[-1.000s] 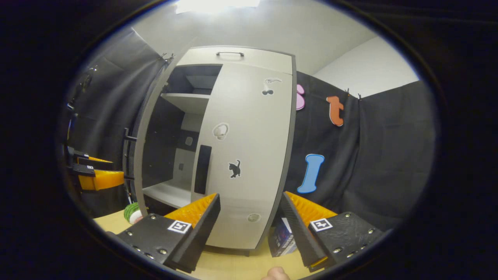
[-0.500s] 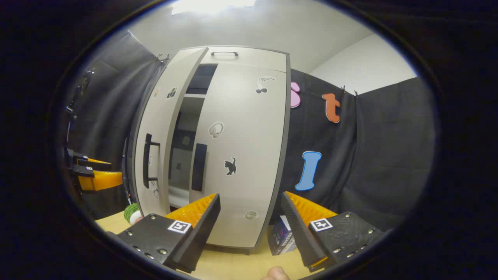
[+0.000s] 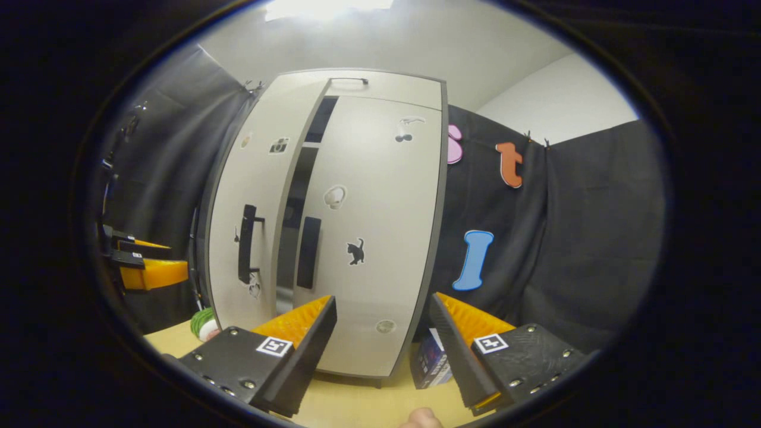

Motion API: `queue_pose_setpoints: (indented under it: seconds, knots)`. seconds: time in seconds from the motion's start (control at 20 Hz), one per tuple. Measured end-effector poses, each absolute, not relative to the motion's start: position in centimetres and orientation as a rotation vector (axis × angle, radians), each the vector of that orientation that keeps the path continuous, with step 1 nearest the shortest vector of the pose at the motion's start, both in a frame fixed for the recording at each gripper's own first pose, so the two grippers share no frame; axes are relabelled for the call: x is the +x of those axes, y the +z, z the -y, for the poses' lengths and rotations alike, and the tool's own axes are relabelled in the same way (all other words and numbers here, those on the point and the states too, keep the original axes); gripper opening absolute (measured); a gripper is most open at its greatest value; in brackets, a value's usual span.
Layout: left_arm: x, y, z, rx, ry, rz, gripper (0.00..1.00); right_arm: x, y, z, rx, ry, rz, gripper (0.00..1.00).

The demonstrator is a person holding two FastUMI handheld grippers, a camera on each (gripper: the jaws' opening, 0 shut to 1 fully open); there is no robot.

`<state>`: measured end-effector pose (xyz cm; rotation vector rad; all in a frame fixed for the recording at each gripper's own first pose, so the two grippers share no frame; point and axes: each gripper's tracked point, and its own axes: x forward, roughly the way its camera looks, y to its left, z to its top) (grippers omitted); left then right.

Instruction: Grasp the bottle in the cabinet with the left hand and place it on the coaster, then close the right door with the right hand and the left door with the left hand.

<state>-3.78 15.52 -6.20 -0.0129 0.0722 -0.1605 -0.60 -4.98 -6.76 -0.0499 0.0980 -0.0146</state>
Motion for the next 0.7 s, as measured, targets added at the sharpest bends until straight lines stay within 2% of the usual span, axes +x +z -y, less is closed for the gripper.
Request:
queue_pose_setpoints:
  seconds: [0.4, 0.45, 0.65, 0.7]
  knots:
    - [-3.85, -6.19, -15.63, -0.010, -0.163, -0.070, 0.88, -1.15, -6.78, 4.53, -0.050, -0.010, -0.098, 0.93]
    - [-3.89, -6.22, -15.60, -0.009, -0.164, -0.069, 0.94, -1.16, -6.73, 4.50, -0.051, -0.009, -0.098, 0.93]
    - [-3.97, -6.19, -15.62, -0.009, -0.164, -0.070, 0.94, -1.39, -6.73, 4.46, -0.054, -0.008, -0.101, 0.93]
    - [-4.03, -6.15, -15.69, -0.009, -0.160, -0.072, 0.88, -1.47, -6.65, 4.47, -0.054, -0.008, -0.100, 0.93]
